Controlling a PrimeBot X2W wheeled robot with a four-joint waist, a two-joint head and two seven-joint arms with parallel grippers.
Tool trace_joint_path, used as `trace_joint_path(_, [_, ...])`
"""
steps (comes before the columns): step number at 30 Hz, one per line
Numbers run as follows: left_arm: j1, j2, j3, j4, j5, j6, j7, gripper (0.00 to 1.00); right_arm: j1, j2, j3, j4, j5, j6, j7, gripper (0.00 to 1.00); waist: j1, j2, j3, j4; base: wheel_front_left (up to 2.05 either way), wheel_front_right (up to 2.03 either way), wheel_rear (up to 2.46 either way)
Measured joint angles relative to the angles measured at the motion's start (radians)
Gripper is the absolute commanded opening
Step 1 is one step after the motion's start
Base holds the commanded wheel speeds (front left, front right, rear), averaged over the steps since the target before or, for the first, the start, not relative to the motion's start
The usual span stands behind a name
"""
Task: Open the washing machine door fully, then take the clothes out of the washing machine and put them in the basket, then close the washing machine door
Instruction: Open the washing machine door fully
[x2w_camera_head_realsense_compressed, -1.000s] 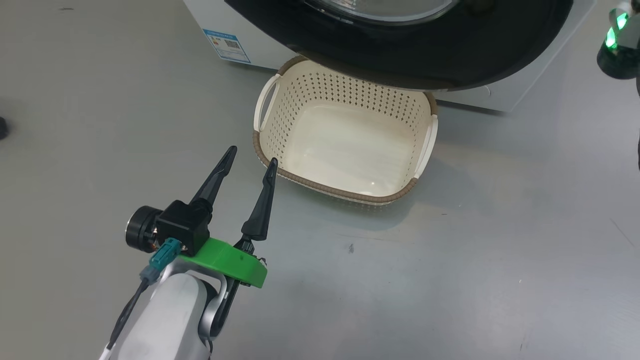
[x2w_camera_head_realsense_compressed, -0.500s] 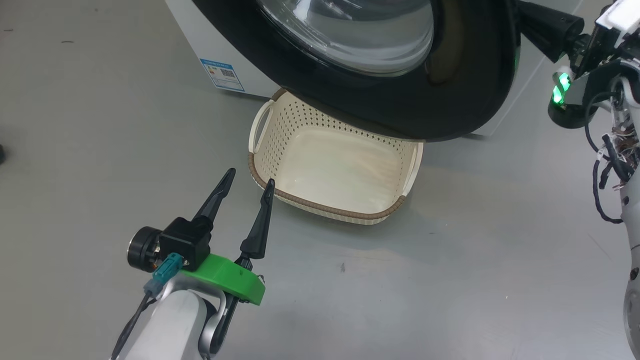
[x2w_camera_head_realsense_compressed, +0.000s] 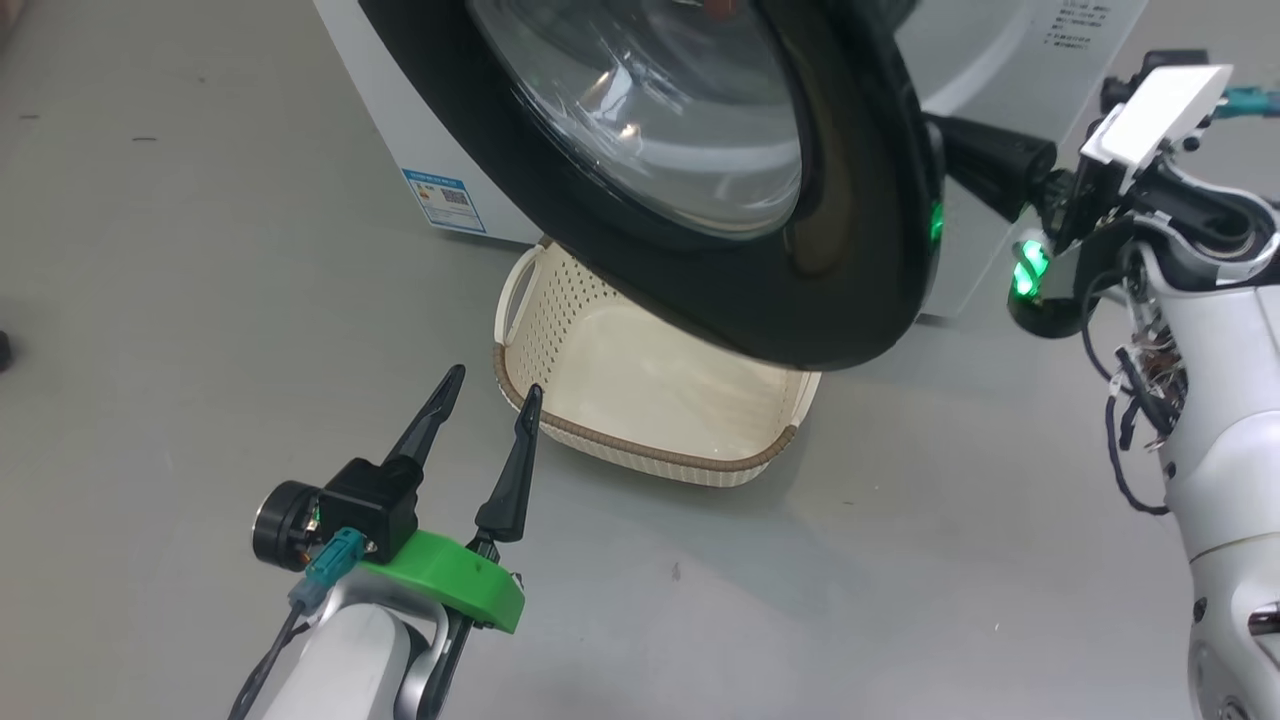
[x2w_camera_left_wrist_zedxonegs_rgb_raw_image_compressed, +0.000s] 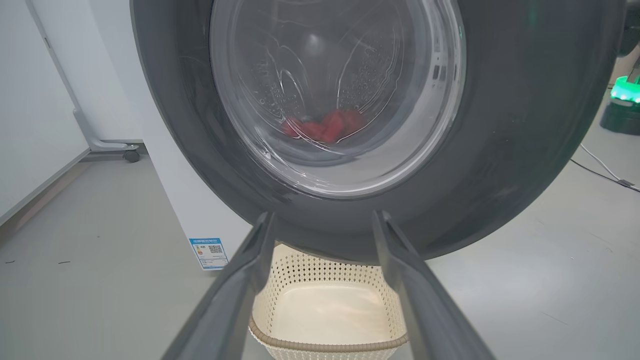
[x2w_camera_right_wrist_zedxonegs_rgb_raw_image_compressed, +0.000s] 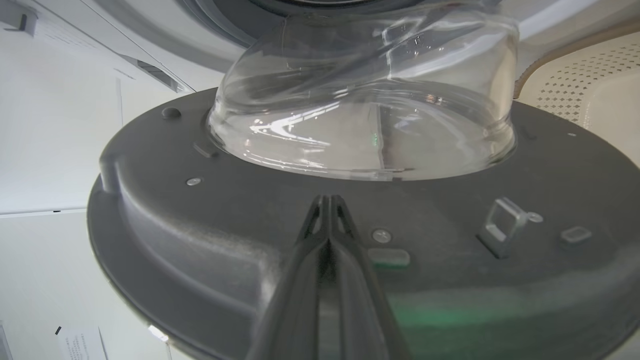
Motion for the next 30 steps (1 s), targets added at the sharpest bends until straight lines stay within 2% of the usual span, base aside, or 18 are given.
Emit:
trace_joint_path(13, [0.05, 0.0, 0.011, 0.014, 0.001, 0.001, 0.0, 1.0, 0.115, 0.072, 0.034, -0.016, 0.016, 0.017, 0.026, 0.0, 0.0, 0.0, -0.074, 0.007, 0.0, 0.0, 0.0])
trace_joint_path(30, [0.09, 0.004, 0.021, 0.018, 0.001, 0.009, 0.0, 1.0, 0.245, 0.101, 0.117, -0.069, 0.024, 0.026, 0.048, 0.0, 0.0, 0.0, -0.137, 0.062, 0.0, 0.0, 0.0])
